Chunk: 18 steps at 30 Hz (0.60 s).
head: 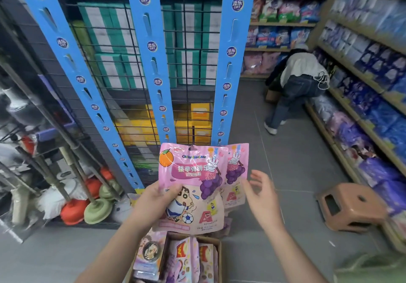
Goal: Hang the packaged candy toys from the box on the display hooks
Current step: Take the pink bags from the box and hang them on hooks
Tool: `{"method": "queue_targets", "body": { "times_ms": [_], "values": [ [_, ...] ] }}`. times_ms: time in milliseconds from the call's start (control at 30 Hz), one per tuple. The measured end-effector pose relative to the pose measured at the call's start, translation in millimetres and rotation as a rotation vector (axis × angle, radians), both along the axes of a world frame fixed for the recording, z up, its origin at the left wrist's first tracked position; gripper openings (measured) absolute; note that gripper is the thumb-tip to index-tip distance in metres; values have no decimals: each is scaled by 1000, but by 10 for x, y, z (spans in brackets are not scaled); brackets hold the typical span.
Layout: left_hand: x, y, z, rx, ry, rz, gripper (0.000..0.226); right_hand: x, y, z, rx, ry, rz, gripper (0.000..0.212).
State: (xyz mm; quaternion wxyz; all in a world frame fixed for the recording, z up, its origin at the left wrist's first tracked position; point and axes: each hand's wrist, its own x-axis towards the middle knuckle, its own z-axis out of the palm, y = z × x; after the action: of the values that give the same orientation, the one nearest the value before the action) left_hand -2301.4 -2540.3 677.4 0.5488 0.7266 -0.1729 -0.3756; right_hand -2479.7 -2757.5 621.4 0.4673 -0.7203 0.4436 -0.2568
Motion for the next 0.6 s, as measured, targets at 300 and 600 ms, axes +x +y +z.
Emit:
{"method": "queue_targets", "body": {
  "times_ms": [300, 600],
  "values": [
    [-69, -379, 135, -93, -9, -144, 29, 29, 330, 307, 319, -221, 196, 64],
    [39, -642, 427, -237, -114, -182, 27, 145, 104, 636, 192, -306, 59, 37]
  ]
}}
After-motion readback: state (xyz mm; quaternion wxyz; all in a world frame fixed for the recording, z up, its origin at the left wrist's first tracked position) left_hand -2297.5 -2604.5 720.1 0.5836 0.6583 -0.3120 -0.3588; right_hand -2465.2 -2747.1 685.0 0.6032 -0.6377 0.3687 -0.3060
